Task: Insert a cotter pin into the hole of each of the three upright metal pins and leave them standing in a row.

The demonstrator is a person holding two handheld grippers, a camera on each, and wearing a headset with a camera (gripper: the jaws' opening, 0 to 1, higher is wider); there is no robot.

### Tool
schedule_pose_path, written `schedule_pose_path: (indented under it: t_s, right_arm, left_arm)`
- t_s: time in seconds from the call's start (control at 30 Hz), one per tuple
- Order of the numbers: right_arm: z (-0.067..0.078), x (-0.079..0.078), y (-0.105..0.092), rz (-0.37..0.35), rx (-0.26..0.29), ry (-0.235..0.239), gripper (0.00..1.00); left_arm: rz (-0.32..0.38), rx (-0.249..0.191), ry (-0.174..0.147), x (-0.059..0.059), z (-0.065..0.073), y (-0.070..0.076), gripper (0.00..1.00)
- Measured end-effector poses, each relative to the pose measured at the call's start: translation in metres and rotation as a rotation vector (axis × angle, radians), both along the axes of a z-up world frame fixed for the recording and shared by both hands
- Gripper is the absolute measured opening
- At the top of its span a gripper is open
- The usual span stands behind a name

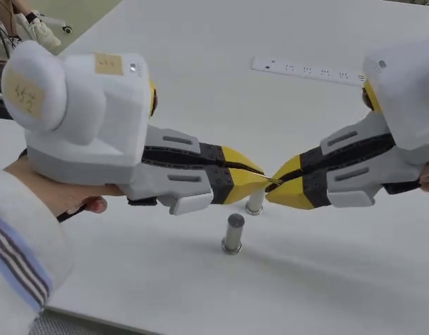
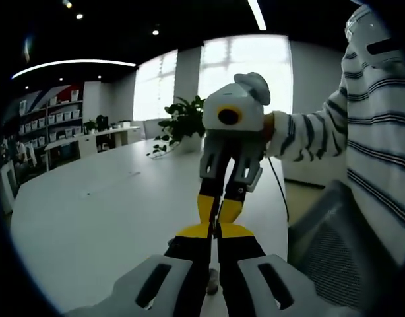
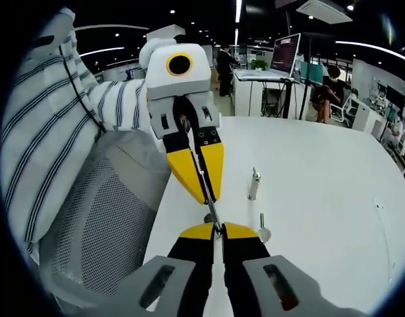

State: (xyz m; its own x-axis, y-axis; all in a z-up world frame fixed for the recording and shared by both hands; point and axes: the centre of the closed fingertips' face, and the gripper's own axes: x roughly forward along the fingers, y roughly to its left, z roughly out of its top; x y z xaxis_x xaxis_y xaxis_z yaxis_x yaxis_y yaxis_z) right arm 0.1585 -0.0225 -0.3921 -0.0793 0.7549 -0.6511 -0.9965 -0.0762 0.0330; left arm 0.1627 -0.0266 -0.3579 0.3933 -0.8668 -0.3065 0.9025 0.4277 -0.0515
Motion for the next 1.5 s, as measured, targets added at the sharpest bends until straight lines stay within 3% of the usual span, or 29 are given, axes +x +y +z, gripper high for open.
schedule_pose_path:
  t_s: [0.4, 0.5, 0.63, 0.8, 0.93, 1.2, 1.3, 1.5]
  right_arm:
    - [0.000, -0.015, -0.005, 0.029, 0.003, 0.027, 0.00]
    - [0.000, -0.015, -0.006, 0.029, 0.003, 0.030, 0.00]
    - [-0.003, -0.014, -0.008, 0.012, -0.012, 0.021, 0.00]
    - [-0.009, -0.011, -0.012, -0.016, -0.021, 0.018, 0.00]
    - [-0.018, -0.012, -0.017, -0.027, -0.065, -0.003, 0.00]
    - [-0.038, -0.017, -0.025, -0.071, -0.108, 0.005, 0.00]
    - [-0.045, -0.019, -0.027, -0.096, -0.119, 0.020, 0.00]
    - [-0.058, -0.018, -0.034, -0.140, -0.159, 0.028, 0.00]
  left_arm:
    - [-0.048, 0.050, -0.021, -0.006, -0.010, 0.002, 0.00]
    - [-0.044, 0.055, -0.018, -0.006, -0.012, 0.002, 0.03]
    - [-0.054, 0.086, -0.032, -0.005, -0.016, 0.004, 0.18]
    - [-0.056, 0.114, -0.009, -0.005, -0.028, 0.006, 0.20]
    - [-0.054, 0.156, 0.014, -0.006, -0.042, 0.008, 0.25]
    - [-0.074, 0.209, 0.055, -0.012, -0.066, 0.011, 0.23]
    - [-0.065, 0.229, 0.057, -0.010, -0.072, 0.013, 0.22]
    - [-0.066, 0.275, 0.028, -0.006, -0.078, 0.016, 0.22]
